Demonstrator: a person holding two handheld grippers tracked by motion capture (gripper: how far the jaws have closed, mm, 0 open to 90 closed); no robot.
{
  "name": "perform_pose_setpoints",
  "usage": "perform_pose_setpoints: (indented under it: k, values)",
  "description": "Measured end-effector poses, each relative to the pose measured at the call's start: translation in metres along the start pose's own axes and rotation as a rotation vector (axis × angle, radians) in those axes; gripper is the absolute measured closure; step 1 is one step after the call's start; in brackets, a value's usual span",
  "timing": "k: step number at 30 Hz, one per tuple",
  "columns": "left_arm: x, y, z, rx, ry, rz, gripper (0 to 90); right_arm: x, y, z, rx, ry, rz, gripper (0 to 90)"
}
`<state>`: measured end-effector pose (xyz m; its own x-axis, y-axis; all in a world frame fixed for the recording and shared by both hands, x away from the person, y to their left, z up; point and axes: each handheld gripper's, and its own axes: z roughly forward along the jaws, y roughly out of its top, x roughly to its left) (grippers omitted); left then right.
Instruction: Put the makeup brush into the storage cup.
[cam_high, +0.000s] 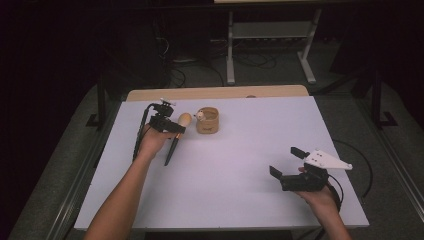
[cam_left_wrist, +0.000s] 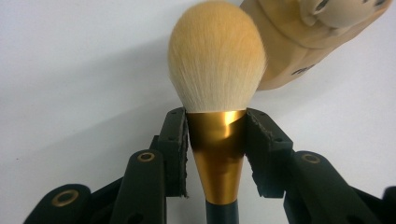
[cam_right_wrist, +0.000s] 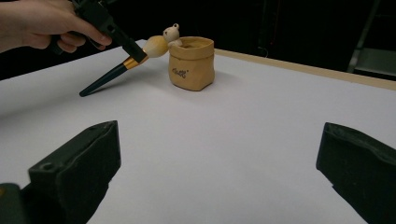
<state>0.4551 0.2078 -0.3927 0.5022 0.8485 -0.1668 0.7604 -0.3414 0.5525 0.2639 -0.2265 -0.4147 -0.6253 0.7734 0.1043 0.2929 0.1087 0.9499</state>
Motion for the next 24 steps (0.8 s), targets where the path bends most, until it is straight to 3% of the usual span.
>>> perform_pose_setpoints:
  k: [12,24]
  values:
    - [0.006,-0.011,-0.017,-0.125,-0.050,-0.006,61.3,0.000,0.000,0.000,0.003,-0.001,0.003,0.0]
    - [0.006,-0.026,-0.034,-0.290,-0.087,0.040,61.4,0.000,-0.001,0.000,0.003,-0.003,0.000,0.0]
